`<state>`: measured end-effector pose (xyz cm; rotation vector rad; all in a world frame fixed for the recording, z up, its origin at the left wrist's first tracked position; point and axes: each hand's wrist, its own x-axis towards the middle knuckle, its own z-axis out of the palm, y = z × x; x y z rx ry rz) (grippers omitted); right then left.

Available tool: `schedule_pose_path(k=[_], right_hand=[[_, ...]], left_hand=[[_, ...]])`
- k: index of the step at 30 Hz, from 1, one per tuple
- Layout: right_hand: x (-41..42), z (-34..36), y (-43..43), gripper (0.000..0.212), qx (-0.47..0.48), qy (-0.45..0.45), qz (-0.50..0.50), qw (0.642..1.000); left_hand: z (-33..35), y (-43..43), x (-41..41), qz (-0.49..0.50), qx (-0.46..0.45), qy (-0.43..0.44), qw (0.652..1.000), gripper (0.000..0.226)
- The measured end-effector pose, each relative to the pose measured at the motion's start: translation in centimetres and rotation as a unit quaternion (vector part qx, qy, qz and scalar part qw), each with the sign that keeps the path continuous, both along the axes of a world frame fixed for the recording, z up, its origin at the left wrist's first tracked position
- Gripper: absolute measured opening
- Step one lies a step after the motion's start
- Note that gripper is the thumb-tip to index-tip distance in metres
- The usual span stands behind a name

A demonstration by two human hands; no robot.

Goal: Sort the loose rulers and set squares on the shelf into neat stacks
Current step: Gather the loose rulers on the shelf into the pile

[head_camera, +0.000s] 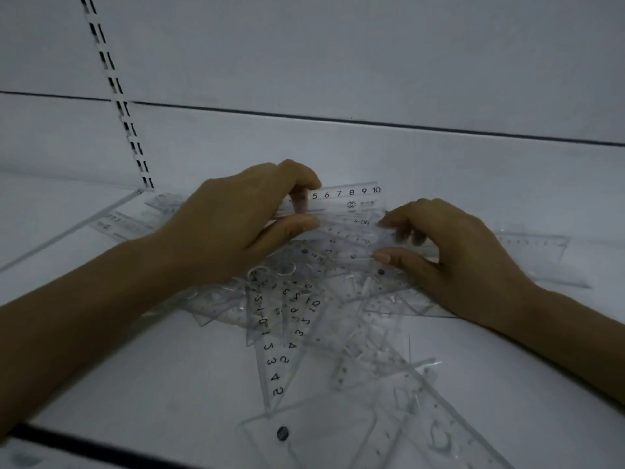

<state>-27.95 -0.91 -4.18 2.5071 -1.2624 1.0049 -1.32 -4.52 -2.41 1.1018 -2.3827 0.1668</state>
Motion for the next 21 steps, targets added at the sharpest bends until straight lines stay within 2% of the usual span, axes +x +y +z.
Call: schedule_pose_path(k=[3, 7, 10, 13, 15, 17, 19, 21], right_hand=[[0.0, 0.0, 0.1, 0.038, -0.002, 0.004, -0.007, 1.0], [0.0, 0.1, -0.2, 0.023, -0.032, 0.03, -0.009, 0.999], [0.0, 0.5, 0.0, 0.014, -0.077, 0.047, -0.014, 0.996], [0.5, 1.6, 0.7, 0.016, -0.123, 0.042, -0.035, 0.991], [0.6, 2.9, 1.1, 0.022, -0.177, 0.097, -0.059, 0.978], [0.4, 4.5, 1.8, 0.035, -0.223, 0.208, -0.093, 0.948], [0.1, 5.9, 3.2, 0.05, -0.227, 0.291, -0.12, 0.922], [0.1, 6.4, 4.9, 0.056, -0.188, 0.323, -0.154, 0.915]], left_hand=[[-0.1, 0.2, 0.6, -0.021, -0.014, 0.011, 1.0, 0.042], [0.9, 0.9, 0.3, -0.044, -0.012, 0.005, 0.999, 0.05], [1.0, 0.6, 0.7, -0.053, -0.016, 0.012, 0.998, 0.053], [1.3, 0.0, 1.0, -0.063, -0.01, 0.04, 0.997, 0.058], [1.4, -0.3, 1.5, -0.071, 0.001, 0.068, 0.995, 0.06], [1.4, -0.2, 1.8, -0.082, 0.011, 0.088, 0.993, 0.058], [1.4, 0.2, 1.8, -0.089, 0.016, 0.08, 0.993, 0.06], [1.3, 0.4, 1.7, -0.088, 0.014, 0.059, 0.994, 0.067]])
